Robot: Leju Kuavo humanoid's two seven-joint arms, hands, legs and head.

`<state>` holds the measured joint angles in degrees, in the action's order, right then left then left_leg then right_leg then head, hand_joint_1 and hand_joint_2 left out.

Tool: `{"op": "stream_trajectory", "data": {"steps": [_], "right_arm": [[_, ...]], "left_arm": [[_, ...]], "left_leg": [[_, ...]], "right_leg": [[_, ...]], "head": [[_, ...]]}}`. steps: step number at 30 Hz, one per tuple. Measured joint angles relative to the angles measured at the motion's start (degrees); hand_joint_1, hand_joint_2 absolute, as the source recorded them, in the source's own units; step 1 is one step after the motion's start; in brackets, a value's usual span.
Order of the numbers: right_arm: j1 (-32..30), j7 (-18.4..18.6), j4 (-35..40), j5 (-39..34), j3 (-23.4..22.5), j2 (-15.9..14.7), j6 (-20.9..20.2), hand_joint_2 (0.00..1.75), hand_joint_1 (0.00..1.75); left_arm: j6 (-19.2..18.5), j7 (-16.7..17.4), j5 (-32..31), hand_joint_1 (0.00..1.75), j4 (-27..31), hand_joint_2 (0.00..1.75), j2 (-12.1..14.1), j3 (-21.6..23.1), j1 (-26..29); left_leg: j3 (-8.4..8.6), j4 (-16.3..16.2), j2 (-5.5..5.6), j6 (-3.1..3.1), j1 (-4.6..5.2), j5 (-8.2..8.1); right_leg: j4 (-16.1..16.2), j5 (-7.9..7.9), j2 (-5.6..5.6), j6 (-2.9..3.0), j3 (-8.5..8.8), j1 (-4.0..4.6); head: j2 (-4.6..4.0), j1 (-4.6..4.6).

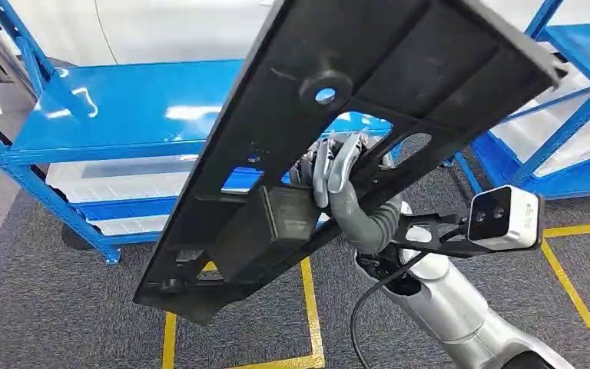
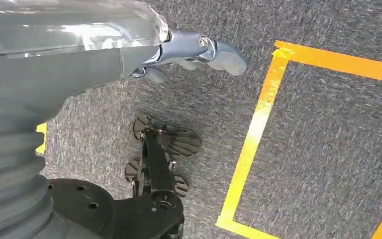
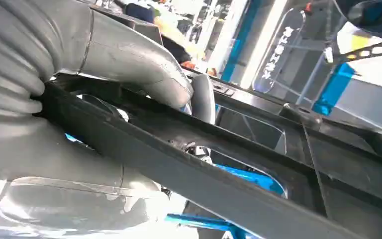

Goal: Take the parts from the cabinet and place them on the table.

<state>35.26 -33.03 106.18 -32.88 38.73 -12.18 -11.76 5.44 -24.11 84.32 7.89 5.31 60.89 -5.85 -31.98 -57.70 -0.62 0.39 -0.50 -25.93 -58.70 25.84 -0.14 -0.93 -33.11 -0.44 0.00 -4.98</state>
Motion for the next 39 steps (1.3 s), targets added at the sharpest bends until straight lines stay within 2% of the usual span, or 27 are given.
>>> {"op": "stream_trajectory", "data": {"steps": [3, 5, 6, 8, 9, 10, 11, 14, 15, 19, 20, 21, 23, 24, 25, 26, 27, 28, 29, 30, 31, 32, 34, 35, 36, 37, 39], "right_arm": [[-0.14, -0.37, -0.11, -0.7, 0.74, -1.16, -1.96, 1.75, 1.75], [-0.3, -0.63, -0.11, -0.92, 0.92, -1.48, -1.98, 1.75, 1.75], [-0.26, -0.77, -0.09, -0.85, 0.98, -1.57, -2.4, 1.75, 1.75], [-0.87, -1.03, 0.35, 0.86, 1.0, -2.03, -2.95, 1.75, 1.75], [-1.63, -1.4, 1.14, 2.65, 0.98, -2.45, -2.4, 1.75, 1.75], [-2.45, -1.57, 1.99, 4.16, 0.98, -2.8, -1.98, 1.75, 1.75], [-3.15, -1.6, 3.02, 5.73, 1.0, -3.12, -1.13, 1.75, 1.75], [-4.11, -1.53, 5.66, 8.11, 0.98, -3.91, 0.86, 1.75, 1.75], [-4.52, -1.91, 6.62, 9.54, 0.98, -4.17, 1.66, 1.75, 1.75], [-7.75, -3.41, 9.68, 17.24, 1.9, -4.76, 4.55, 1.75, 1.75], [-8.3, -3.54, 10.21, 18.32, 2.14, -4.83, 4.88, 1.75, 1.75], [-8.71, -3.8, 10.71, 19.32, 2.42, -4.85, 5.18, 1.75, 1.75], [-9.33, -4.11, 11.17, 20.42, 3.08, -4.87, 5.6, 1.75, 1.75], [-9.76, -4.28, 11.21, 20.97, 3.32, -4.87, 5.69, 1.75, 1.75], [-10.12, -4.44, 11.21, 21.4, 3.52, -4.92, 5.73, 1.75, 1.75], [-10.35, -4.7, 11.28, 21.73, 3.78, -5.0, 5.78, 1.75, 1.75], [-10.46, -4.89, 11.45, 21.92, 4.02, -5.11, 5.88, 1.75, 1.75], [-10.55, -5.05, 11.67, 22.1, 4.13, -5.16, 6.02, 1.75, 1.75], [-10.66, -5.18, 11.98, 22.3, 4.22, -5.29, 6.28, 1.75, 1.75], [-10.82, -5.42, 12.17, 22.77, 4.31, -5.42, 6.54, 1.75, 1.75], [-11.37, -6.0, 12.35, 23.21, 4.35, -5.51, 6.76, 1.75, 1.75], [-11.86, -6.32, 12.48, 23.61, 4.35, -5.66, 6.83, 1.75, 1.75], [-12.91, -6.69, 12.87, 25.2, 4.37, -5.99, 7.04, 1.75, 1.75], [-13.53, -6.8, 13.09, 26.04, 4.37, -6.01, 7.18, 1.75, 1.75], [-14.29, -6.84, 13.4, 27.11, 4.44, -6.01, 7.42, 1.75, 1.75], [-14.96, -6.93, 13.75, 27.98, 4.46, -6.01, 7.68, 1.75, 1.75], [-16.48, -6.91, 13.88, 30.05, 4.87, -6.01, 7.81, 1.75, 1.75]], "left_arm": [[-0.07, -0.04, 0.0, 0.0, 0.0, 1.75, 0.0, 0.02, 0.04], [-0.07, -0.04, 0.0, 0.0, 0.0, 1.75, 0.04, 0.02, 0.02], [-0.09, -0.04, 0.0, 0.0, 0.0, 1.75, 0.04, 0.02, 0.03], [-0.17, 0.09, 0.0, 0.0, 0.0, 1.75, 0.02, 0.04, 0.1], [-0.17, 0.2, -0.02, 0.0, 0.0, 1.75, 0.02, 0.04, 0.27], [-0.17, 0.28, -0.04, 0.0, 0.0, 1.75, 0.02, 0.04, 0.49], [-0.17, 0.31, -0.07, 0.0, 0.0, 1.75, 0.02, 0.07, 0.66], [-0.28, 0.33, -0.13, 0.0, 0.0, 1.75, 0.2, 0.2, 0.62], [-0.37, 0.37, -0.15, 0.0, 0.0, 1.75, 0.22, 0.33, 0.53], [-0.48, 0.5, -0.17, 0.0, 0.0, 1.75, 0.22, 0.52, 0.64], [-0.55, 0.5, -0.17, 0.0, 0.0, 1.75, 0.22, 0.55, 0.61], [-0.7, 0.46, -0.17, 0.0, 0.0, 1.75, 0.22, 0.55, 0.57], [-0.92, 0.35, -0.17, 0.0, 0.0, 1.75, 0.22, 0.57, 0.59], [-1.01, 0.26, -0.17, 0.0, 0.0, 1.75, 0.22, 0.59, 0.6], [-1.03, 0.17, -0.17, 0.0, -0.02, 1.75, 0.24, 0.65, 0.73], [-1.09, 0.09, -0.17, 0.0, -0.04, 1.75, 0.22, 0.74, 0.86], [-1.2, -0.04, -0.17, 0.0, -0.04, 1.75, 0.22, 0.94, 0.95], [-1.31, -0.15, -0.2, 0.0, -0.04, 1.75, 0.22, 1.11, 0.95], [-1.33, -0.22, -0.22, 0.0, -0.02, 1.75, 0.22, 1.27, 0.89], [-1.4, -0.28, -0.22, 0.0, -0.02, 1.75, 0.06, 1.51, 0.86], [-1.44, -0.3, -0.24, 0.0, -0.04, 1.75, -0.09, 1.77, 0.72], [-1.44, -0.31, -0.26, 0.0, -0.02, 1.75, -0.02, 1.88, 0.76], [-1.44, -0.13, -0.33, 0.0, -0.04, 1.75, -0.02, 2.05, 1.02], [-1.4, -0.06, -0.37, 0.0, -0.04, 1.75, 0.17, 2.19, 1.15], [-1.38, 0.11, -0.39, 0.0, -0.04, 1.75, 0.17, 2.43, 1.24], [-1.44, 0.31, -0.39, 0.0, -0.04, 1.75, 0.22, 2.67, 1.15], [-1.42, 0.44, -0.44, 0.0, -0.04, 1.75, 0.26, 3.12, 1.0]], "left_leg": [[-0.35, 0.18, -0.03, -0.96, -0.14, 0.38], [-0.72, -0.59, 0.08, -1.52, -0.31, -0.46], [-1.7, -2.88, 0.1, -1.66, -0.27, -2.15], [-5.9, -12.1, 0.11, -1.99, -0.38, -6.62], [-7.9, -16.33, 0.12, -2.18, -0.38, -7.99], [-8.82, -18.14, 0.11, -2.29, -0.42, -7.94], [-8.39, -17.03, 0.12, -2.34, -0.51, -6.53], [-1.93, -3.22, 0.12, -2.2, -0.89, 0.8], [-0.95, -1.54, 0.26, -2.04, -0.56, -0.39], [-1.33, -0.96, 0.43, -0.36, -0.43, 0.14], [-1.17, -0.55, 0.44, 0.16, -0.73, 0.48], [-1.19, -0.46, 0.59, 0.45, -0.69, 0.59], [-1.43, -0.47, 0.71, 0.75, -0.59, 0.7], [-1.52, -0.48, 0.92, 0.83, -0.52, 0.75], [-1.59, -0.52, 1.2, 0.84, -0.48, 0.76], [-1.59, -0.53, 1.66, 0.84, -0.44, 0.78], [-1.58, -0.58, 2.2, 0.78, -0.41, 0.82], [-1.54, -0.63, 2.69, 0.75, -0.38, 0.84], [-1.51, -0.64, 3.21, 0.68, -0.33, 0.89], [-1.64, -0.65, 3.55, 0.55, -0.44, 0.95], [-1.97, -0.92, 4.17, 0.19, -0.13, 1.02], [-2.23, -0.75, 4.62, -0.18, -0.39, 1.24], [-2.29, -0.31, 5.56, -0.92, -0.66, 1.58], [-2.41, -0.56, 5.6, -1.19, -0.4, 1.34], [-2.93, -1.85, 3.25, -1.43, -0.17, 0.33], [-4.31, -4.88, 2.09, -1.54, -0.36, -1.75], [-8.3, -13.47, 1.52, -1.93, -0.59, -5.82]], "right_leg": [[0.2, -0.25, 0.2, 0.85, -0.66, 0.24], [1.08, -0.78, 0.07, 1.69, -0.29, -0.38], [1.16, -0.81, 0.05, 2.15, -0.28, -0.4], [1.15, -0.81, 0.04, 2.29, -0.32, -0.27], [1.11, -0.78, 0.04, 2.33, -0.34, -0.24], [1.05, -0.77, 0.05, 2.33, -0.34, -0.24], [0.98, -0.71, 0.12, 2.3, -0.31, -0.26], [0.18, -0.2, 0.42, 1.64, -0.31, -0.4], [-0.11, 0.03, 0.48, 1.25, -0.56, -0.02], [0.1, -0.36, 0.44, -0.04, -0.74, -0.11], [-0.3, 0.18, 0.4, -0.35, -0.88, -0.36], [-2.28, 1.86, 0.33, -0.53, -1.65, -0.36], [-10.42, 6.41, 0.33, -0.81, -5.38, -0.36], [-14.74, 8.04, 0.32, -0.92, -7.33, -0.38], [-17.16, 8.45, 0.33, -1.0, -8.44, -0.39], [-16.6, 7.35, 0.33, -0.94, -8.1, -0.38], [-13.6, 5.3, 0.37, -0.73, -6.52, -0.36], [-9.09, 2.93, 0.63, -0.4, -4.16, -0.33], [-4.13, 0.71, 1.68, 0.08, -1.58, -0.25], [-0.58, 0.54, 4.22, 0.68, 0.04, -0.26], [0.36, 0.58, 4.22, 0.64, 0.33, -0.27], [0.19, 0.53, 3.58, 0.55, 0.21, -0.08], [0.39, 0.44, 2.78, 0.99, 0.24, 0.12], [1.32, -0.07, 2.04, 1.5, 0.63, -0.81], [1.73, -0.15, 1.37, 1.7, 1.0, -0.56], [1.75, -0.1, 0.68, 2.0, 1.09, -0.53], [1.7, 0.05, -0.7, 2.2, 1.11, -0.33]], "head": [[0.0, 0.0], [0.0, 0.0], [0.0, 0.0], [0.0, 0.0], [0.0, 0.0], [0.0, 0.0], [0.0, 0.0], [0.0, 0.0], [0.0, 0.0], [0.0, 0.0], [0.0, 0.0], [0.0, 0.0], [0.0, 0.0], [0.0, 0.0], [0.0, 0.0], [0.0, 0.02], [0.0, 0.0], [0.0, 0.0], [0.0, 0.0], [0.0, 0.0], [0.0, 0.0], [0.0, 0.0], [0.0, 0.0], [0.0, 0.0], [0.0, 0.0], [0.0, 0.0], [0.0, 0.0]]}}
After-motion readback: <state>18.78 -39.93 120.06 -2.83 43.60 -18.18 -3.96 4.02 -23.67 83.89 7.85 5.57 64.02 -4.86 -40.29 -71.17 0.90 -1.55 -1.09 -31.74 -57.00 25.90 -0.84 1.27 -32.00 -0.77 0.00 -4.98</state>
